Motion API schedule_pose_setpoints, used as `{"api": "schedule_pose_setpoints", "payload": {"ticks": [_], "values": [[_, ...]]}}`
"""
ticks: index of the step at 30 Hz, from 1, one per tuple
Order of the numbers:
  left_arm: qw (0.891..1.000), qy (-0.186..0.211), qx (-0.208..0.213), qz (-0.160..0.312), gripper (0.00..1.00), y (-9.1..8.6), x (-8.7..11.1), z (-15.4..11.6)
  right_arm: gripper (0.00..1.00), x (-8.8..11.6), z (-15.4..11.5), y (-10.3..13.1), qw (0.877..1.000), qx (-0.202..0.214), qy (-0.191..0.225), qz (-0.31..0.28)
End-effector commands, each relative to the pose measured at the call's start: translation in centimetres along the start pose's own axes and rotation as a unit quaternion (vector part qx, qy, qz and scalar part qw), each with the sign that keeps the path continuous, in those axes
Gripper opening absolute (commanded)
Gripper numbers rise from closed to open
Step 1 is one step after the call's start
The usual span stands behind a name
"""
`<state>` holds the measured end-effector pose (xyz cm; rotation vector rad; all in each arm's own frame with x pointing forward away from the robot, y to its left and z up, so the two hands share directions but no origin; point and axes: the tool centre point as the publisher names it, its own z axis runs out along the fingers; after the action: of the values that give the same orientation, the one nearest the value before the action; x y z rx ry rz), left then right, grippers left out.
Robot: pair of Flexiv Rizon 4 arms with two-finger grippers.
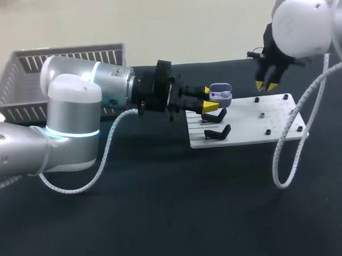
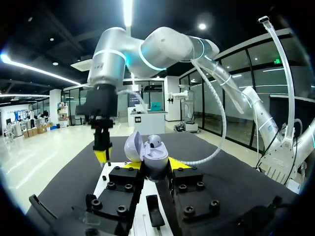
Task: Pick up each earbud case from the left stands, insert the matching earbuds, close the lid, and place the case in the box.
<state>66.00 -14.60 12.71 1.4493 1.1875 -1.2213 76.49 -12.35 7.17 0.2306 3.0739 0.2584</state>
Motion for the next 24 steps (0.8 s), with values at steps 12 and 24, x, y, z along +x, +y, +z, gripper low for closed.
{"api": "schedule_pose_setpoints", "payload": {"ticks": [12, 24], "values": [[1.000, -0.001, -0.002, 0.001, 0.00, -0.1, 0.1, 0.0, 0.00, 5.4, -10.0, 2.5, 0.992, 0.063, -0.076, -0.081], [1.000, -0.001, -0.002, 0.001, 0.00, -0.1, 0.1, 0.0, 0.00, 5.4, -10.0, 2.5, 0.992, 0.063, -0.076, -0.081]]}}
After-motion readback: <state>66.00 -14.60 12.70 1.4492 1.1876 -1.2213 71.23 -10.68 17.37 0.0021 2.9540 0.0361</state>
